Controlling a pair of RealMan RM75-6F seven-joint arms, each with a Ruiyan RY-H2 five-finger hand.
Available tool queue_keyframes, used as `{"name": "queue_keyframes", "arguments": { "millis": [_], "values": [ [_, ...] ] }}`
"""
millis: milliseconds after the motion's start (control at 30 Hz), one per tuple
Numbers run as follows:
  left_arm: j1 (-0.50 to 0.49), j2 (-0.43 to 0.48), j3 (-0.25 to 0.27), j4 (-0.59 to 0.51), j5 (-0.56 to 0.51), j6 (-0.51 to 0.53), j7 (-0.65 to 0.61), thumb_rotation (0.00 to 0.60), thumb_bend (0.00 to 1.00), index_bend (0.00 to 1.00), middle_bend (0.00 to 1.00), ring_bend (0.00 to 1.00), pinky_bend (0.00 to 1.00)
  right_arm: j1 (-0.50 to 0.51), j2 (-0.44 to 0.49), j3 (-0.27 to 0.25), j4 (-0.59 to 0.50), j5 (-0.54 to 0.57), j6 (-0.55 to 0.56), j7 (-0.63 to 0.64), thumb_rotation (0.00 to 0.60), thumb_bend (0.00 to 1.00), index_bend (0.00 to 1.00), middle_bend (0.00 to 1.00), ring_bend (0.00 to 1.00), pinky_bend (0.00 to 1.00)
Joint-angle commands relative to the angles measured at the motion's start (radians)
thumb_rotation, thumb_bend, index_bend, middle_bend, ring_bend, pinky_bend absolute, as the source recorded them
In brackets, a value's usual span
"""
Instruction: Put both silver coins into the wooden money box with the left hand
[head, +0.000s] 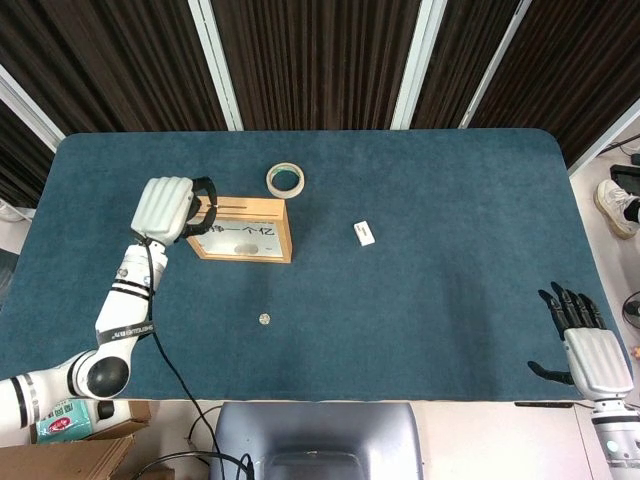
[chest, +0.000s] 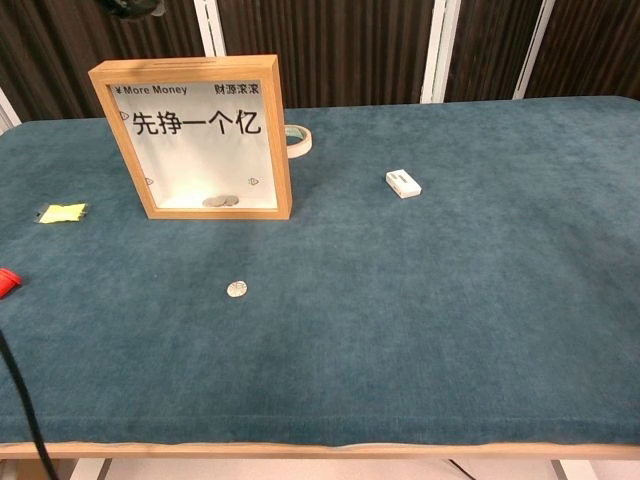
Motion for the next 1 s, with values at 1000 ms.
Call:
{"name": "queue_keyframes", "arguments": {
  "millis": [1000],
  "values": [
    [-0.15, -0.11, 0.102, 0.232, -0.152, -0.048, -0.029, 0.6, 0.58, 0.74, 1.0, 1.0, 1.0, 0.002, 0.008, 0.009, 0.001, 0.02, -0.003, 0.019, 0.6, 0.1, 0.0, 0.0, 0.0, 0.0]
  ]
}}
